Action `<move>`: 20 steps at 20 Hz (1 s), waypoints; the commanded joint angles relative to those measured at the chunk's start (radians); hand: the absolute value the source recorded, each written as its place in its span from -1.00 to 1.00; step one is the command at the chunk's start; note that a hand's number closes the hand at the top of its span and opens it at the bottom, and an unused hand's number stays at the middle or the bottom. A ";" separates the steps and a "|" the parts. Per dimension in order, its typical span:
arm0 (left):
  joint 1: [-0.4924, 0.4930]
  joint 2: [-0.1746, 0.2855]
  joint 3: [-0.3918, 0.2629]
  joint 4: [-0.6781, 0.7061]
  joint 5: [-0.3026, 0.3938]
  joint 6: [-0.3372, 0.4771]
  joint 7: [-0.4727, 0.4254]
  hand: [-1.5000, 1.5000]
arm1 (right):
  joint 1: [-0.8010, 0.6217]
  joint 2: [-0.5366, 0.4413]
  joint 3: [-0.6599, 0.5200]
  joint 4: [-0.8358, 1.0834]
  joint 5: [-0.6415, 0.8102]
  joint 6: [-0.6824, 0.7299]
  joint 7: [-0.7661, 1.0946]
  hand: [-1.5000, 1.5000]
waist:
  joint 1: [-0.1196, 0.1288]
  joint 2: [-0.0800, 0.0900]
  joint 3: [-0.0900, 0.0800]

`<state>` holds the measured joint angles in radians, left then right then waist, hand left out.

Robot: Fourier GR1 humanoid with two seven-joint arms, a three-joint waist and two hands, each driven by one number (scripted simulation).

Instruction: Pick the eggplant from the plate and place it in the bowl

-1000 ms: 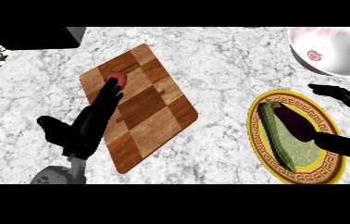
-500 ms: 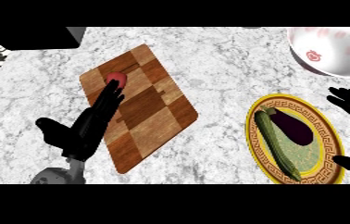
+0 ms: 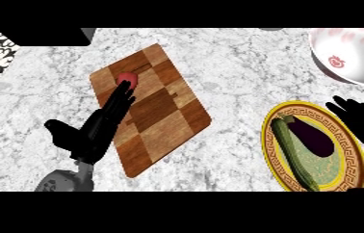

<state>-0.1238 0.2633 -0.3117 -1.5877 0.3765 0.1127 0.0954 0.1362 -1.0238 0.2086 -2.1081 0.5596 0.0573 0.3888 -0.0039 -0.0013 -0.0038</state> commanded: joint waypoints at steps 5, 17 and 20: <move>0.000 0.018 0.034 -0.049 0.011 -0.028 0.054 0.00 | -0.192 0.140 0.134 0.027 0.059 0.243 0.362 -1.00 | 0.027 0.003 0.003; -0.050 -0.056 0.095 0.095 -0.025 -0.096 0.002 0.00 | -0.274 0.301 0.128 0.340 0.214 0.334 0.252 -1.00 | 0.008 0.004 0.004; 0.027 -0.085 0.080 0.102 -0.080 -0.107 -0.076 0.00 | -0.226 0.319 0.105 0.245 0.256 0.374 0.243 -1.00 | 0.004 0.002 0.004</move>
<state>-0.1214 0.1933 -0.2543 -1.5477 0.3156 0.0478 0.0932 -0.0931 -0.7437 0.3133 -1.8849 0.7531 0.4202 0.6686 0.0019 0.0002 0.0000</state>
